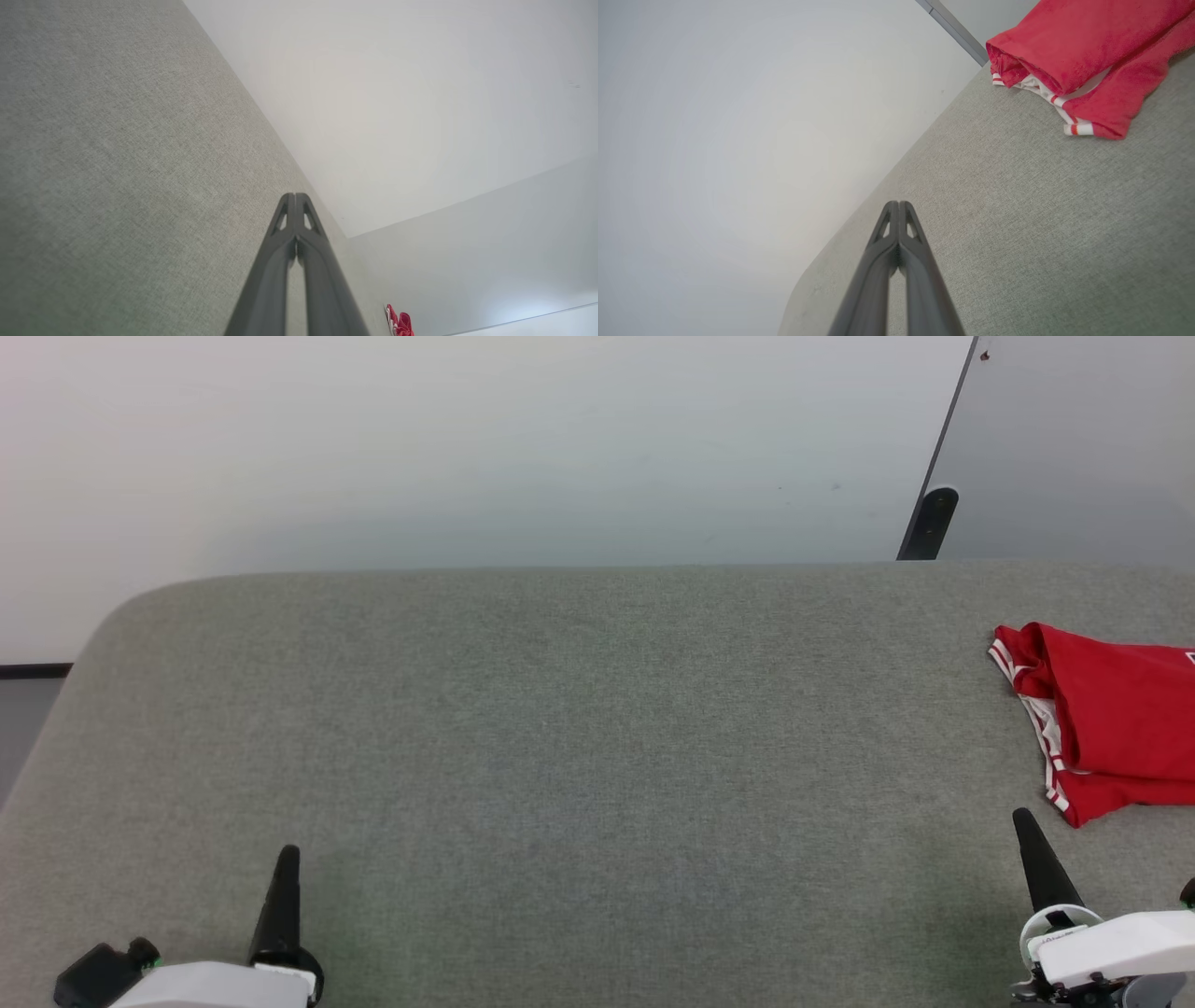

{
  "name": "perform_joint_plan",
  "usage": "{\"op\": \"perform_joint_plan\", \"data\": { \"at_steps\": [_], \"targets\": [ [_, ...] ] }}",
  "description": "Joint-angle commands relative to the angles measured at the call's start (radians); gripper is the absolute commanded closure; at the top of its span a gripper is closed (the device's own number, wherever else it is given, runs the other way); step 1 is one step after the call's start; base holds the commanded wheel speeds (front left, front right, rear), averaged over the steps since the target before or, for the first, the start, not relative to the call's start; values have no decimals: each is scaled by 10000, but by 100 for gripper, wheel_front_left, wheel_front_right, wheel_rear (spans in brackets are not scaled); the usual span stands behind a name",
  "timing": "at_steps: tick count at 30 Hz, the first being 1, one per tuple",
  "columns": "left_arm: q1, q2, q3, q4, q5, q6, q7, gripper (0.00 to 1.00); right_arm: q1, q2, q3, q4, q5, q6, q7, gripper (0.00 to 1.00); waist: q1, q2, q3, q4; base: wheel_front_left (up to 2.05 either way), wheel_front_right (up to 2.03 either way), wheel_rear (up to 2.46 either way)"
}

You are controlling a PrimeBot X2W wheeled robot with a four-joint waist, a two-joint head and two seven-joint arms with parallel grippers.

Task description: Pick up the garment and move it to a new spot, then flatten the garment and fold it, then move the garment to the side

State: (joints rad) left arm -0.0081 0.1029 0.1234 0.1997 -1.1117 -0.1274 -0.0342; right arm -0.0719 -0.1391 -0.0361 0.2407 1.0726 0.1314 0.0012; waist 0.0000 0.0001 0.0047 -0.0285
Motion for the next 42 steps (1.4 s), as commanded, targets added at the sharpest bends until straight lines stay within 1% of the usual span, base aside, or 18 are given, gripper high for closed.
{"op": "perform_joint_plan", "data": {
  "at_steps": [1, 19, 42],
  "targets": [
    [-201, 23, 0, -58, -234, -28, 64, 100, -258, 24, -95, -70, 305, -5, 62, 100, 0, -1, 0, 6, 0, 0, 0],
    [-503, -166, -29, 116, -1832, -36, 547, 100, -309, 316, -337, -35, 1999, -8, 426, 100, 0, -1, -5, 82, 0, 0, 0],
    [-788, -363, -64, 301, -3526, -48, 1053, 100, -373, 635, -587, 3, 3821, -11, 807, 100, 0, -1, -10, 180, 0, 0, 0]
  ]
}}
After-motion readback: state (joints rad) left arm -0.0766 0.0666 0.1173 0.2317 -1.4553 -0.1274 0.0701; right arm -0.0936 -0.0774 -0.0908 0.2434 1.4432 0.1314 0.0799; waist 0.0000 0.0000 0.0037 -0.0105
